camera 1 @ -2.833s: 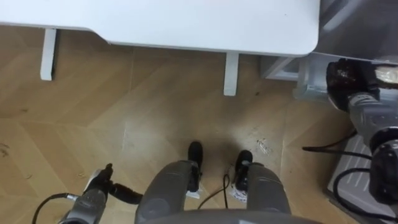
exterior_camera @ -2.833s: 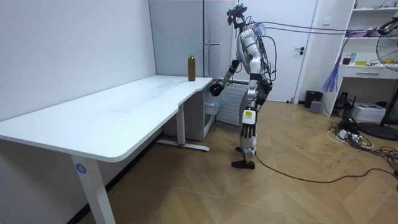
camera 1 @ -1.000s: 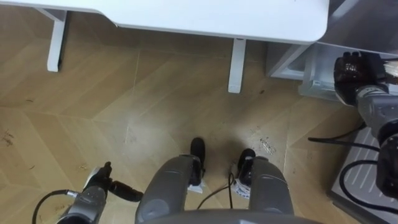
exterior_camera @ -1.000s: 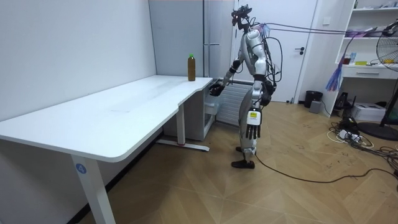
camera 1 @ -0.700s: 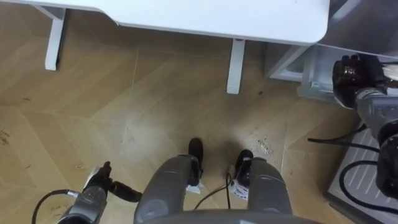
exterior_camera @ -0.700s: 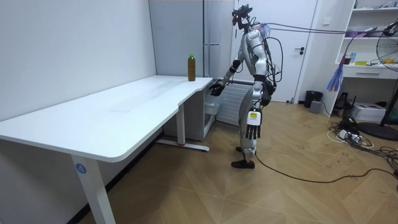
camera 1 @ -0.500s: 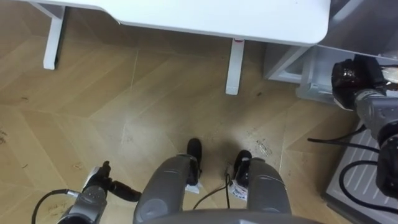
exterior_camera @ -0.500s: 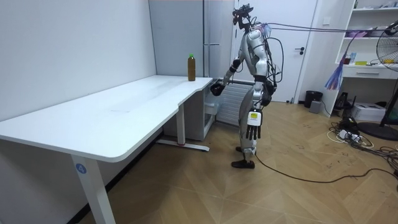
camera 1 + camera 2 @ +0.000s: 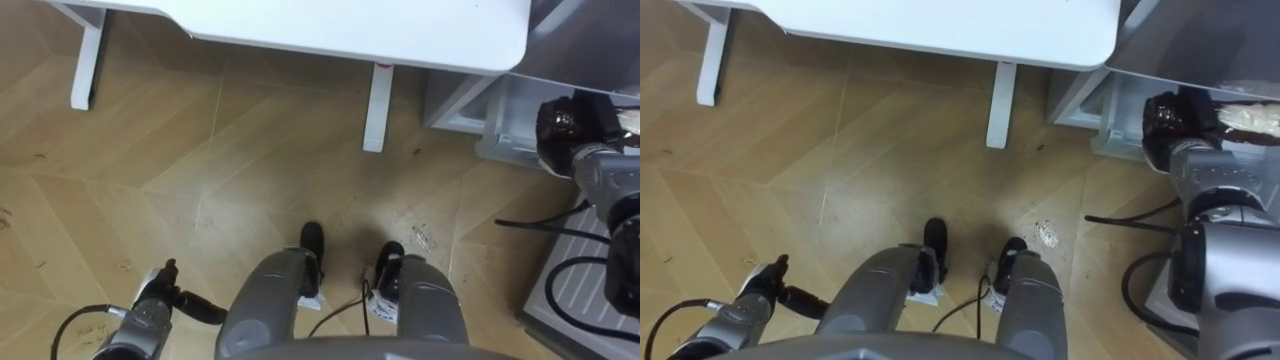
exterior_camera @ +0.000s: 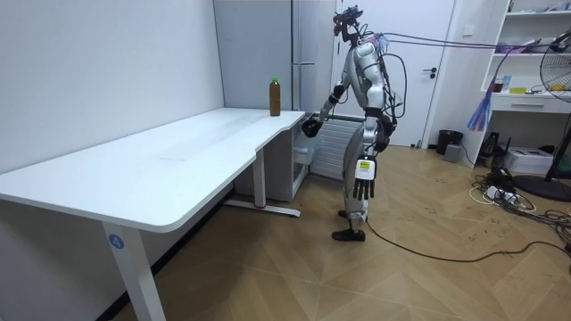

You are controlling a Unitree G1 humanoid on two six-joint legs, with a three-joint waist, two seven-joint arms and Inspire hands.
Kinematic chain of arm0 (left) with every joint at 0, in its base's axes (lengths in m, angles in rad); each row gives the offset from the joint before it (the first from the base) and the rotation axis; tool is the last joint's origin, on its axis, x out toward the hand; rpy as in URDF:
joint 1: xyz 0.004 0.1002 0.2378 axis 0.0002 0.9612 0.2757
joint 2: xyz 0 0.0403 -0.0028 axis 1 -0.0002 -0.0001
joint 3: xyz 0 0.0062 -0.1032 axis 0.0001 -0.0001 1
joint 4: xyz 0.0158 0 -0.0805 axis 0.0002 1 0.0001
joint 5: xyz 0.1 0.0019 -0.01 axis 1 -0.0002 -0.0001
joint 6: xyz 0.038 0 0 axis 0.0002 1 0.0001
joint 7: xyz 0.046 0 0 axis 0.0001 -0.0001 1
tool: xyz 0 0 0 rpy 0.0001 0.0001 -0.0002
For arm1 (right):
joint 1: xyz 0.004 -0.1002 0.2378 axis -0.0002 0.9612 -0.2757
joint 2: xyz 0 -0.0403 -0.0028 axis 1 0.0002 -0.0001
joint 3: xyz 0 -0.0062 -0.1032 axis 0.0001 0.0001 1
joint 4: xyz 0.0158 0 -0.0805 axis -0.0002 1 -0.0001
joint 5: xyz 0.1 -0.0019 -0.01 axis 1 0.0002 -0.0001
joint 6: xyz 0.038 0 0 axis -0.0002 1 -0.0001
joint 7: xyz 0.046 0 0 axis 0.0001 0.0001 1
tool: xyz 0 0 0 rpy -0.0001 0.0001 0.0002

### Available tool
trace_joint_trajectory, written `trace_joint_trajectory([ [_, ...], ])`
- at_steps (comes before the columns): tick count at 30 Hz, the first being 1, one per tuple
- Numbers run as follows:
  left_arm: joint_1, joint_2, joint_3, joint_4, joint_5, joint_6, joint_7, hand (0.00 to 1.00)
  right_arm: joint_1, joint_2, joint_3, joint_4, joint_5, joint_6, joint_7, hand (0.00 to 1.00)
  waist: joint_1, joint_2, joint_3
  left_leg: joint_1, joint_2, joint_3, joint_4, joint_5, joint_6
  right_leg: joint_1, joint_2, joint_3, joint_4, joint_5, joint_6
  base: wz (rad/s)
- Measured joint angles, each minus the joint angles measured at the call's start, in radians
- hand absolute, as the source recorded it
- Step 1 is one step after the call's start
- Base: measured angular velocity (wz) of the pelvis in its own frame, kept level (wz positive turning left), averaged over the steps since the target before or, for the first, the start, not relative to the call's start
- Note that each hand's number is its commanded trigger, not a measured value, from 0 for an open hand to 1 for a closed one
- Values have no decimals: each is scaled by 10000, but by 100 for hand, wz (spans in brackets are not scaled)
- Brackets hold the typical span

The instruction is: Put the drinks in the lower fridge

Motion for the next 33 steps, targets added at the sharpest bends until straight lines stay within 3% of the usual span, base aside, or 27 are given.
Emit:
trace_joint_trajectory([
  [4, 0, 0, 0, 7, 2, 18, -1, 0, 0, 0, 0, 0, 11, 0, 3, 100, 1, 4, -2, 1, 2, 0, -17, 0, 0, -1, 3, -9, -7, -1, 1, 0],
  [5, 0, -1, 0, 12, 2, 24, -1, 0, 0, 0, -1, 0, 12, 0, 3, 81, 1, 10, -6, 1, 2, 0, -20, 0, 0, -1, 4, -11, -8, -1, 1, 0],
  [6, 0, 0, 0, 15, 1, 30, -1, 0, 0, 0, -2, 0, 14, 0, 3, 0, 2, 22, -13, 1, 1, 0, -22, 0, 0, -1, 4, -11, -8, -1, 1, 0],
  [33, 0, 38, -220, 2, -6, 60, 35, 0, -3, -46, 2, 8, 124, -106, -101, 0, -44, 13, -8, 14, 13, 26, -54, 0, 0, 4, 6, -2, -33, -2, 2, 0],
])
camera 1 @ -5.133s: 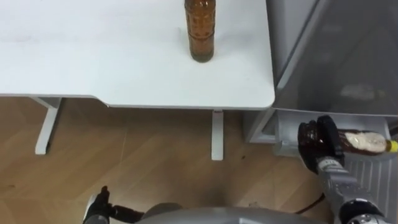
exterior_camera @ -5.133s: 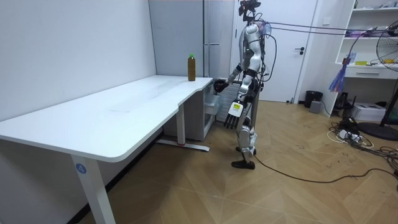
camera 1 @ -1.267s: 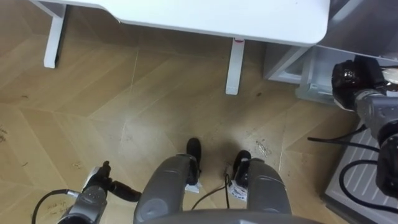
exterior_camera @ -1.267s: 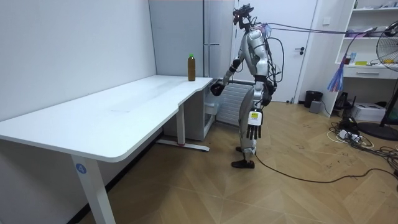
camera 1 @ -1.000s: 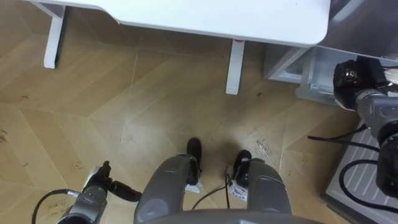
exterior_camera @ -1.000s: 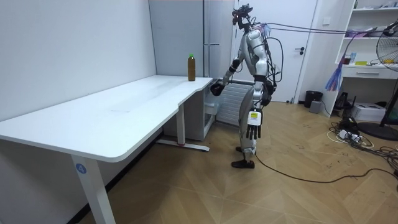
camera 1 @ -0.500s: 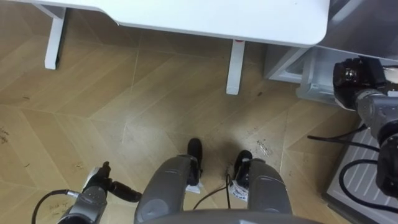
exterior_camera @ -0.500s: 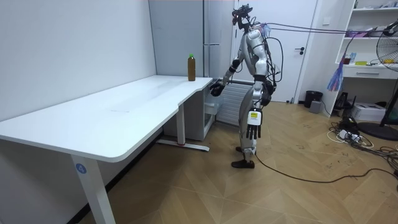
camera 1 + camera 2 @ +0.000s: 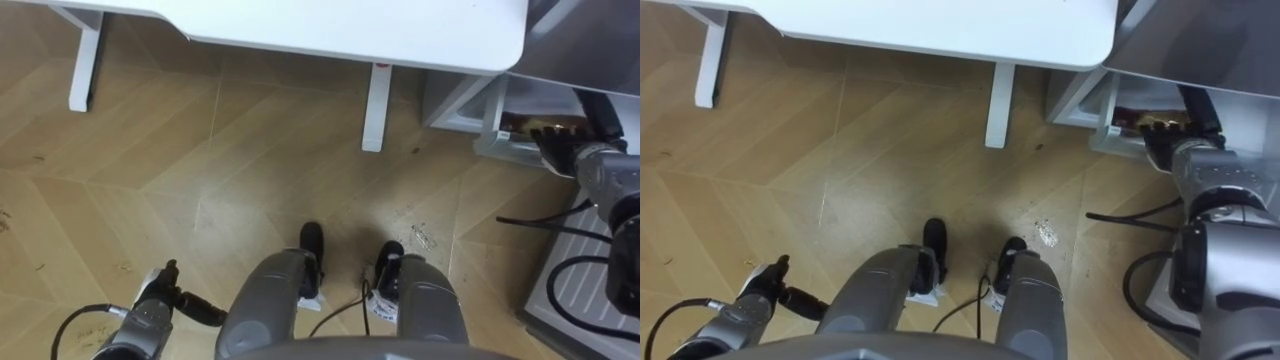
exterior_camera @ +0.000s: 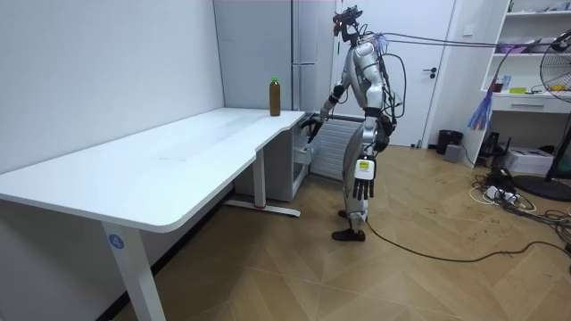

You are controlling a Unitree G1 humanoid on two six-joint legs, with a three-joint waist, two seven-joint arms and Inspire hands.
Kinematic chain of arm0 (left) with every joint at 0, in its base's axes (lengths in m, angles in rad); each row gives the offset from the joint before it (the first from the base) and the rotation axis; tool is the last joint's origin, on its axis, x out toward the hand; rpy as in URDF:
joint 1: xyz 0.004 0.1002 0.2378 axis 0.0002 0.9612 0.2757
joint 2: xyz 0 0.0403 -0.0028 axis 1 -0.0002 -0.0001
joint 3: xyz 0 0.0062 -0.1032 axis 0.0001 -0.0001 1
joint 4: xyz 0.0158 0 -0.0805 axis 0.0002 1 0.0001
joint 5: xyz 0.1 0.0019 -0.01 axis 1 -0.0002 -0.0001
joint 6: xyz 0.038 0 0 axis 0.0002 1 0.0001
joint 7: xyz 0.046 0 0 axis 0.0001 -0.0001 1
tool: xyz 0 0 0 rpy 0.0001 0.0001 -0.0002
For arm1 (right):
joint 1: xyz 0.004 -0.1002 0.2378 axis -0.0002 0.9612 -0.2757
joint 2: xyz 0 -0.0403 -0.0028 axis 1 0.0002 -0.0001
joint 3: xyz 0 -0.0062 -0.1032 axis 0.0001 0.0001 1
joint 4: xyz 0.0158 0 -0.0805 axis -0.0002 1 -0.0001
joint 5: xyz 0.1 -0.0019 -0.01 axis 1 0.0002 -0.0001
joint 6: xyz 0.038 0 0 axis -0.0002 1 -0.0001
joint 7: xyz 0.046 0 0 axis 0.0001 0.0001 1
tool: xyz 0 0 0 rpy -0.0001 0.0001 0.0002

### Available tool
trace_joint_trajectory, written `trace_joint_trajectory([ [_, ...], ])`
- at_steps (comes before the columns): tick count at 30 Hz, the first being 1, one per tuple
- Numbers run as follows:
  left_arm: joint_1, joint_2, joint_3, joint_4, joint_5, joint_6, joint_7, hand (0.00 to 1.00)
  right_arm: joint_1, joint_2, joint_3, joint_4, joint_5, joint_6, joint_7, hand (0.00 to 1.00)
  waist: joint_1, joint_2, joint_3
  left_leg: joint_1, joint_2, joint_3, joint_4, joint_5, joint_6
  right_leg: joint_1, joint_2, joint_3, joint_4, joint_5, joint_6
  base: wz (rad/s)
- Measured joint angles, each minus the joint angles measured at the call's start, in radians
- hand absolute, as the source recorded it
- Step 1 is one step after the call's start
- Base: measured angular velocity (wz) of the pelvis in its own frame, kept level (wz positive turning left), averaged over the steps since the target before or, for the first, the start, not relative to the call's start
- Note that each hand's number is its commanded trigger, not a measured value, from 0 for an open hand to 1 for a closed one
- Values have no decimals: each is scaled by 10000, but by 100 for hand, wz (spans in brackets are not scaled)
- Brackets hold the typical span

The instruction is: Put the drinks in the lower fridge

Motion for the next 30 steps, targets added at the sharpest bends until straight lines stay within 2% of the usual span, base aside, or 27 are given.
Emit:
trace_joint_trajectory([
  [22, 0, 10, 9, 5, 8, -66, 79, 0, 20, 1, -1, 16, -44, -70, -28, 0, -68, -25, 10, 97, 17, -14, 39, 1, 1, 207, -7, -135, -58, 0, 3, 0],
  [26, 1, 9, 13, 12, 8, -139, 73, 0, 214, 2, -1, 25, -53, -68, -28, 0, -29, -16, 5, 387, 54, -15, -84, 1, 2, 583, 47, -202, -298, 28, 35, 2],
  [30, -7, 3, 154, -40, 6, -137, 72, 0, 515, 8, -3, 38, -145, -65, -23, 0, 16, 19, -9, 718, 175, -8, -163, -14, 18, 1156, 226, -291, -808, 176, 80, 3],
])
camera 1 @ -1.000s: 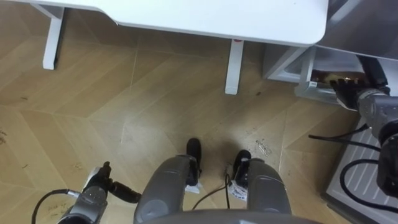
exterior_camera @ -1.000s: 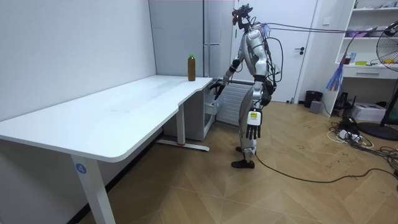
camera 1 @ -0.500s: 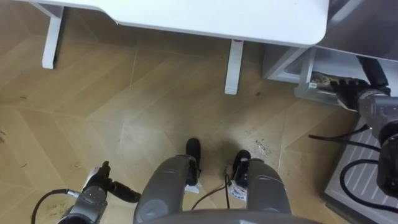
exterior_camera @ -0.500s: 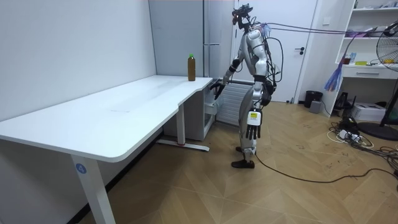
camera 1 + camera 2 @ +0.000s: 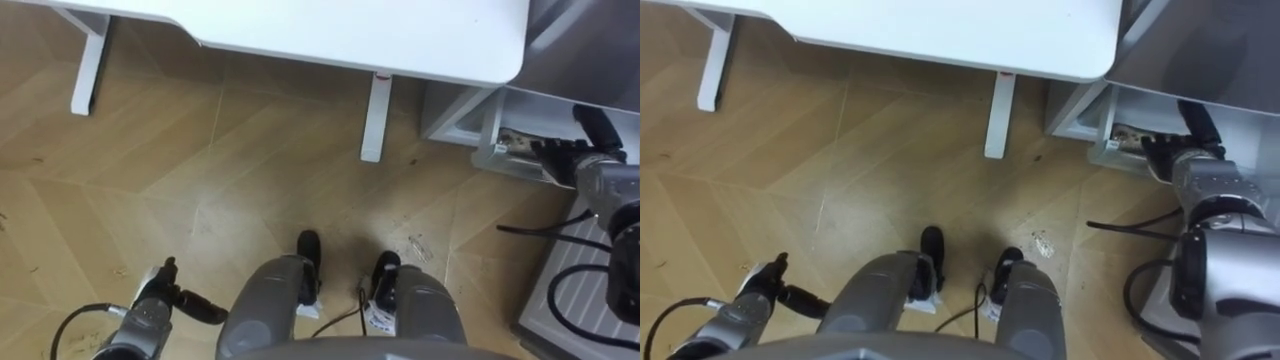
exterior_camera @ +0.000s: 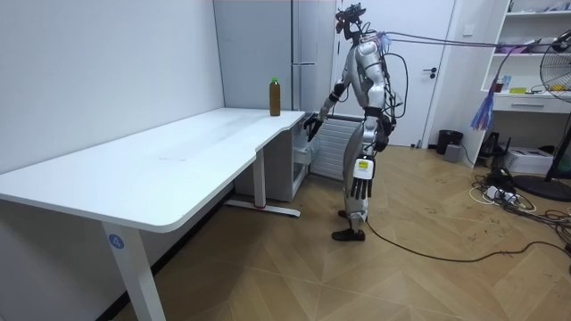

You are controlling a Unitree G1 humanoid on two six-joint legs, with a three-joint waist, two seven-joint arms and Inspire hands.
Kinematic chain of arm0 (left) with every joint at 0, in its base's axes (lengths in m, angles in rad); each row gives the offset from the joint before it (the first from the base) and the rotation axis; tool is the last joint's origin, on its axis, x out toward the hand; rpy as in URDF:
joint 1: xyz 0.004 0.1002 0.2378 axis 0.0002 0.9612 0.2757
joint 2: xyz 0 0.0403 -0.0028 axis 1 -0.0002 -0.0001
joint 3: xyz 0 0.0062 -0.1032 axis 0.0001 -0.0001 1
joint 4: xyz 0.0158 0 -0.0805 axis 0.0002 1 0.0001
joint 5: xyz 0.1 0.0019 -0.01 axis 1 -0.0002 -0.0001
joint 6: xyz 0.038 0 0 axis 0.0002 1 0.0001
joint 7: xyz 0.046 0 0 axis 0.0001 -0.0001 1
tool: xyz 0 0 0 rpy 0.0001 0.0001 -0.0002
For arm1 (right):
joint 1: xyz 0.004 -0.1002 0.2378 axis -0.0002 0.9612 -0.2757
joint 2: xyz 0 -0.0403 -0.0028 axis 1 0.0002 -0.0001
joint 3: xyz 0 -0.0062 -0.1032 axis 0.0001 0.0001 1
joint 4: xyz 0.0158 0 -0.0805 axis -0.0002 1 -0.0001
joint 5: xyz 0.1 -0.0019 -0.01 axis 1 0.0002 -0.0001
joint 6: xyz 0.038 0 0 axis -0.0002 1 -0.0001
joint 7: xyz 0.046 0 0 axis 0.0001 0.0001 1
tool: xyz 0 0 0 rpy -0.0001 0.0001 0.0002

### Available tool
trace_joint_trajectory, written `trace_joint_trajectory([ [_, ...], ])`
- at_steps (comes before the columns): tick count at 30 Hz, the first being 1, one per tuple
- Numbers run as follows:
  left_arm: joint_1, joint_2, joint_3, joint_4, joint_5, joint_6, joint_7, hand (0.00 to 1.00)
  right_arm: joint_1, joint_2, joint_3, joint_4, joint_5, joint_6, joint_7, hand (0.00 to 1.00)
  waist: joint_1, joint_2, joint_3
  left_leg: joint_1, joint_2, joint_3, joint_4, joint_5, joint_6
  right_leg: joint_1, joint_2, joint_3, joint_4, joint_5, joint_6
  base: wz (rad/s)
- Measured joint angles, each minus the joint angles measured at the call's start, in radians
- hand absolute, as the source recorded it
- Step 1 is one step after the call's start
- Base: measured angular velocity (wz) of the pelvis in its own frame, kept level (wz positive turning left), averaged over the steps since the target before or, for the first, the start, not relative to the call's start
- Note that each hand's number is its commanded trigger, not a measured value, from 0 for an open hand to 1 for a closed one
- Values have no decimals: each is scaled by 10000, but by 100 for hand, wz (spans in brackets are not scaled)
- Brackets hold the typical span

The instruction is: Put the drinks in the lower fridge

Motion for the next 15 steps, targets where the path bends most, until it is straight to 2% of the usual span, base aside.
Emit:
trace_joint_trajectory([
  [7, 24, 5, 189, 31, -78, -7, -198, 0, 753, 9, -81, -6, -177, -67, 147, 0, -53, 115, -74, 1102, -34, -11, -639, -12, 17, 1185, 83, -124, -737, 78, 122, 1],
  [11, 142, -25, 389, -17, -21, -42, -210, 0, 1223, 5, -127, -3, -454, -134, 380, 0, -316, 111, -110, 1666, -46, 4, -963, -12, 8, 1809, 158, -167, -1173, 139, 147, 0],
  [13, 160, -44, 620, -20, -12, -51, -208, 0, 1553, 3, -354, 1, -626, -136, 570, 0, -362, 78, -161, 1910, -45, 10, -1094, -15, 2, 2051, 176, -149, -1324, 149, 166, 0],
  [15, 211, -44, 858, -35, -17, -76, -205, 0, 1991, 5, -417, -37, -782, -141, 714, 0, -404, 44, -268, 2255, -51, 52, -1283, -22, -8, 2403, 202, -163, -1507, 177, 201, -5],
])
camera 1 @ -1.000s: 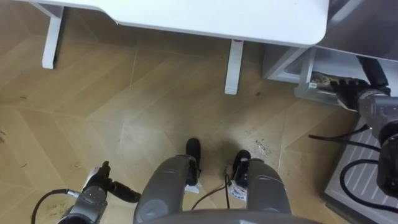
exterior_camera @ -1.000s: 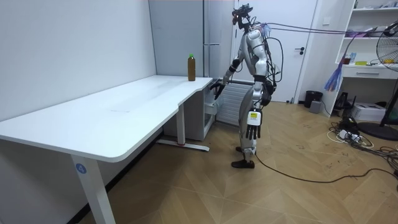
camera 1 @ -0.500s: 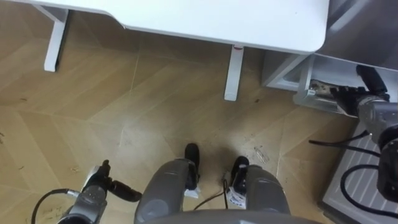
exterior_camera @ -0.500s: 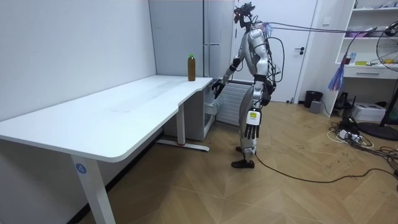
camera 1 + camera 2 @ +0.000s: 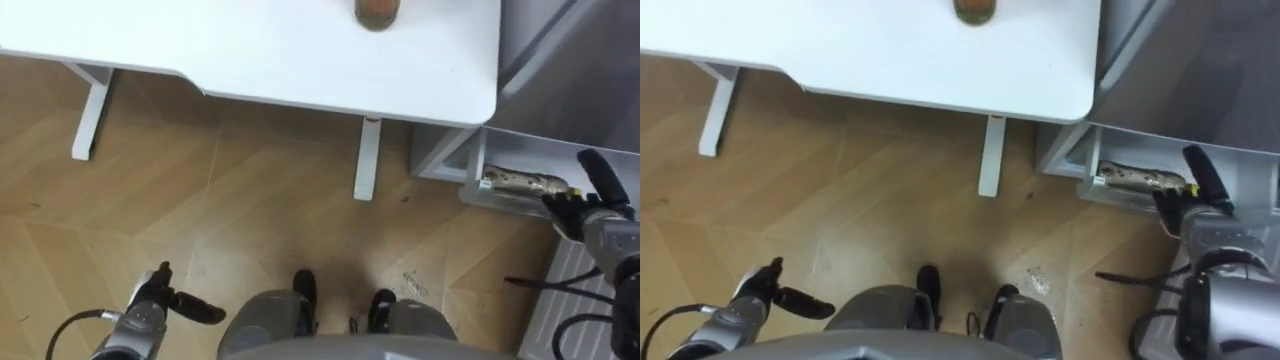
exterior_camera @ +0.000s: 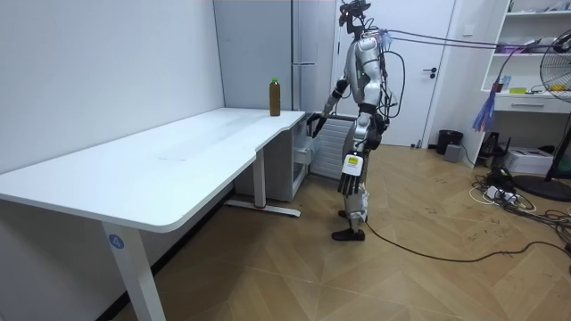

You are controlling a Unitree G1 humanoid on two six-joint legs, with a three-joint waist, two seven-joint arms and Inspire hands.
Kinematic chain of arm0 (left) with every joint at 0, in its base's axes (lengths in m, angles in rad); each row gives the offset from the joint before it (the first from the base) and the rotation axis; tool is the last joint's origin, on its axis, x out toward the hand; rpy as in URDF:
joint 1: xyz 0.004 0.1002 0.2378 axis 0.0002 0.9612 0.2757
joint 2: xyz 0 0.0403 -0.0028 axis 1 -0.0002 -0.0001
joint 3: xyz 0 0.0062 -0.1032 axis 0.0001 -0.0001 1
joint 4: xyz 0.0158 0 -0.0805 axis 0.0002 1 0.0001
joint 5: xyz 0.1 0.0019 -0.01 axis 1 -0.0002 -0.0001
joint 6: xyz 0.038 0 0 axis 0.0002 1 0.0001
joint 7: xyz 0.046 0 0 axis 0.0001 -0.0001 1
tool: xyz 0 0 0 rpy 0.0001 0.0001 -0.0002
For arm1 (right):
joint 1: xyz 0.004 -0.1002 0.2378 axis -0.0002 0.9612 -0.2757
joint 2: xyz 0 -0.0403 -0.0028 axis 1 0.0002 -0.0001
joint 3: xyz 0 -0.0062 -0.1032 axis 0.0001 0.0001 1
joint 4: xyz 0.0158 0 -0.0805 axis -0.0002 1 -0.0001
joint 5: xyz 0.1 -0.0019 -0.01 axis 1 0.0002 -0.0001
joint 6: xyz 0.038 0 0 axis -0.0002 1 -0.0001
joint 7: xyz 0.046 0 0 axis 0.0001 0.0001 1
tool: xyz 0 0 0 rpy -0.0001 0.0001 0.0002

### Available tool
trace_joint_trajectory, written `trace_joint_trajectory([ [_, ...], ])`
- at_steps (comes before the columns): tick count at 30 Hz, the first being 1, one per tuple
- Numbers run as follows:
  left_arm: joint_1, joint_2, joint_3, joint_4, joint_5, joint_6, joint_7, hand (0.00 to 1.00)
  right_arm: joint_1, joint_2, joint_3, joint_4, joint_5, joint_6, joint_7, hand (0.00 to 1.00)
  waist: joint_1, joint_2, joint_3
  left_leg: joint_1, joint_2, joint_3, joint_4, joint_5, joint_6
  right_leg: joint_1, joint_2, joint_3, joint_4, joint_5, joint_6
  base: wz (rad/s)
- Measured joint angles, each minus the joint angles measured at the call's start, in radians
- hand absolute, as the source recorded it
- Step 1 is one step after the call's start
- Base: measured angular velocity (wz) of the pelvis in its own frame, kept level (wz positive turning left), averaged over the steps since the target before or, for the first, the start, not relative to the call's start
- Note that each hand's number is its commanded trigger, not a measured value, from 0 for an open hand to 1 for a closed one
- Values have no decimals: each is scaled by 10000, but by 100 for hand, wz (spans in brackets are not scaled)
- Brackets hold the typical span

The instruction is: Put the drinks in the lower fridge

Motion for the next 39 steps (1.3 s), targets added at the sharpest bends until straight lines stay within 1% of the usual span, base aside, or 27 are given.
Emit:
trace_joint_trajectory([
  [2, 95, 4, 284, -40, 4, -66, 12, 0, 326, 1, -31, -29, -267, 5, 152, 0, -21, -53, -68, 306, 3, 66, -127, -26, -27, 300, 32, 8, -167, 12, 18, -7],
  [3, 247, 3, 536, -158, 6, -136, 15, 0, 514, 1, -107, -23, -425, 6, 289, 0, -122, -55, -94, 489, 0, 71, -131, -99, -47, 572, 111, -2, -370, 40, 26, 0],
  [4, 321, 7, 644, -200, 5, -154, 19, 0, 617, 3, -127, -22, -441, 6, 367, 0, -155, -64, -99, 590, 6, 74, -140, -110, -56, 721, 135, -13, -468, 70, 26, 0],
  [6, 547, 31, 910, -216, 0, -166, 53, 0, 1200, 89, -184, -53, -449, -23, 642, 0, -162, -147, -154, 1109, 35, 74, -319, -166, -117, 1248, 231, 20, -775, 107, 22, -5],
  [7, 640, 43, 905, -232, -18, -169, 80, 0, 1400, 184, -166, -133, -484, -81, 685, 0, -165, -180, -191, 1233, 44, 73, -394, -178, -137, 1398, 263, 8, -879, 117, 16, -5],
  [8, 738, 30, 895, -240, -100, -172, 115, 0, 1832, 439, -148, -354, -571, -178, 774, 0, -180, -227, -222, 1483, 57, 48, -488, -198, -172, 1685, 303, -21, -1066, 127, 8, 0],
  [9, 875, -53, 912, -297, -163, -172, 112, 0, 2230, 662, -169, -374, -746, -177, 866, 0, -216, -248, -245, 1712, 58, -1, -555, -236, -212, 1922, 339, -40, -1268, 126, 9, 4],
  [10, 959, -107, 938, -355, -183, -188, 109, 0, 2424, 771, -171, -375, -787, -170, 897, 0, -216, -258, -254, 1819, 60, -11, -588, -246, -221, 2049, 355, -39, -1365, 128, 11, 0],
  [12, 1227, -269, 1189, -383, -148, -334, 113, 0, 3189, 1201, -151, -356, -788, -169, 1157, 0, -178, -269, -246, 2111, 96, -15, -702, -287, -271, 2365, 432, 16, -1568, 154, 0, -6],
  [13, 1313, -290, 1281, -387, -134, -351, 115, 0, 3352, 1322, -150, -356, -815, -171, 1196, 0, -178, -271, -242, 2176, 101, -11, -735, -296, -285, 2420, 443, 31, -1579, 155, -2, -10],
  [15, 1511, -358, 1350, -380, -104, -370, 213, 0, 3879, 1705, -122, -354, -1051, -175, 1357, 0, -183, -252, -193, 2416, 124, -20, -831, -319, -322, 2609, 477, 48, -1709, 169, -26, -13],
  [19, 1625, -475, 1458, -320, -54, -433, 318, 0, 4188, 2047, 201, -271, -1666, -217, 1688, 0, -256, -190, -146, 2610, 125, -61, -927, -331, -341, 2796, 501, 50, -1759, 185, -37, -4],
  [20, 1648, -494, 1455, -310, -60, -505, 323, 0, 4295, 2144, 459, -168, -2032, -209, 1873, 0, -339, -196, -50, 2726, 123, -78, -963, -346, -362, 2945, 524, 53, -1895, 185, -37, 0],
  [22, 1714, -538, 1456, -311, -59, -508, 327, 0, 4310, 2319, 681, -32, -2487, -146, 2029, 0, -410, -192, -48, 2844, 124, -82, -987, -382, -382, 3112, 546, 28, -1934, 182, -34, 0],
  [24, 1759, -664, 1461, -312, -57, -489, 381, 0, 4443, 2496, 832, 100, -2684, -65, 2091, 0, -441, -153, -64, 2955, 125, -86, -1015, -413, -397, 3277, 578, 47, -2084, 185, -31, 0],
  [25, 1759, -723, 1462, -313, -64, -489, 465, 0, 4457, 2536, 838, 138, -2690, -62, 2099, 0, -435, -153, -79, 3007, 125, -79, -1054, -415, -399, 3298, 578, 61, -2076, 185, -31, 0],
  [26, 1770, -827, 1462, -310, -83, -491, 549, 0, 4531, 2607, 837, 196, -2722, -62, 2141, 0, -457, -62, -94, 3104, 116, -85, -1110, -416, -401, 3371, 577, 72, -2096, 185, -30, -4],
  [27, 1882, -901, 1459, -302, -196, -500, 550, 0, 4546, 2673, 835, 201, -3008, -63, 2162, 0, -493, -35, -102, 3170, 115, -86, -1120, -436, -412, 3441, 576, 56, -2112, 183, -29, 0],
  [28, 1880, -935, 1460, -301, -226, -503, 554, 0, 4554, 2698, 835, 203, -3260, -64, 2164, 0, -528, -193, -96, 3195, 115, -87, -1122, -447, -412, 3473, 576, 46, -2128, 183, -28, 0],
  [29, 1911, -985, 1473, -301, -259, -510, 559, 0, 4562, 2750, 824, 215, -3768, -67, 2172, 0, -586, -125, -114, 3229, 113, -89, -1120, -467, -416, 3547, 581, 33, -2197, 183, -27, 3],
  [30, 1879, -1061, 1525, -275, -259, -531, 589, 0, 4633, 2791, 824, 218, -4377, -78, 2184, 0, -659, -71, -107, 3265, 110, -93, -1120, -476, -417, 3588, 581, 40, -2219, 183, -27, 0],
  [32, 1853, -1191, 1706, -97, -259, -553, 630, 0, 4634, 2831, 841, 215, -5456, -82, 2234, 0, -650, -54, -109, 3320, 121, -62, -1136, -499, -425, 3610, 589, 86, -2217, 183, -27, -8],
  [33, 1822, -1205, 1703, 1, -257, -567, 639, 0, 4630, 2855, 875, 227, -6220, -81, 2238, 0, -649, 36, -94, 3379, 130, -73, -1160, -512, -433, 3651, 604, 182, -2227, 183, -27, -14],
  [34, 1820, -1203, 1703, 41, -251, -566, 643, 0, 4625, 2858, 944, 222, -6666, -81, 2231, 0, -647, -135, -89, 3410, 138, -71, -1165, -528, -436, 3664, 612, 222, -2227, 182, -27, -19],
  [35, 1795, -1201, 1709, 81, -260, -564, 668, 0, 4537, 2854, 1171, 216, -7555, -81, 2205, 0, -614, -104, -81, 3448, 162, -46, -1166, -554, -444, 3659, 635, 309, -2221, 183, -29, -20],
  [36, 1802, -1202, 1706, 108, -270, -559, 674, 0, 4509, 2858, 1262, 238, -8410, -78, 2143, 0, -614, -126, -95, 3465, 169, -57, -1166, -564, -447, 3651, 645, 363, -2220, 185, -31, -17],
  [39, 1769, -1206, 1673, 180, -318, -491, 675, 0, 4325, 2841, 1432, 469, -9051, -61, 1879, 0, -611, -88, -68, 3522, 170, -63, -1165, -591, -445, 3656, 659, 489, -2215, 185, -33, -12],
])
